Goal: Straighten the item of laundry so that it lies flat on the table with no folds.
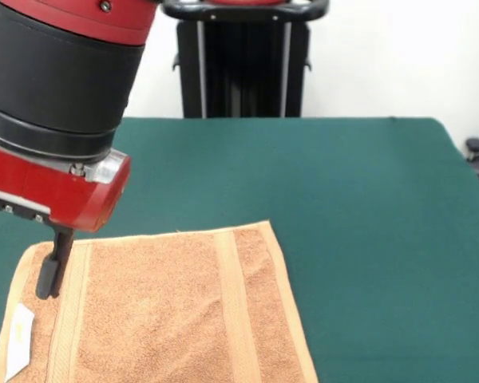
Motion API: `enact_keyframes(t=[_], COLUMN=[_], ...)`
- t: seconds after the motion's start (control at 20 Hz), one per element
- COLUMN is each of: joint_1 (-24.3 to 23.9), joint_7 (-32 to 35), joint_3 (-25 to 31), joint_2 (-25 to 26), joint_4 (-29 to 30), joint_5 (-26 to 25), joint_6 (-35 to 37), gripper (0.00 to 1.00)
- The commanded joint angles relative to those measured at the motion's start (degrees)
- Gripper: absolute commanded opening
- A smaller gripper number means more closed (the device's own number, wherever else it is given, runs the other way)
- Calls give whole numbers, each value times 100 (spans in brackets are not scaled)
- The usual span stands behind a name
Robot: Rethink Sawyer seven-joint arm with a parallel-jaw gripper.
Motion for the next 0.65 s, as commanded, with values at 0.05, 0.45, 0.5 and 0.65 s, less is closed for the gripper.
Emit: enact_keyframes(t=[0.05, 0.45, 0.5, 0.65], joint_1=[-97, -189, -192, -204], joint_7=[-15, -104, -112, -76], joint_3=[647, 791, 794, 812], joint_2=[-90, -232, -235, -265], joint_4=[1871, 2217, 2222, 2273], joint_5=[329, 467, 466, 484], joint_6=[-272, -563, -569, -615], gripper=[100, 100, 100, 100])
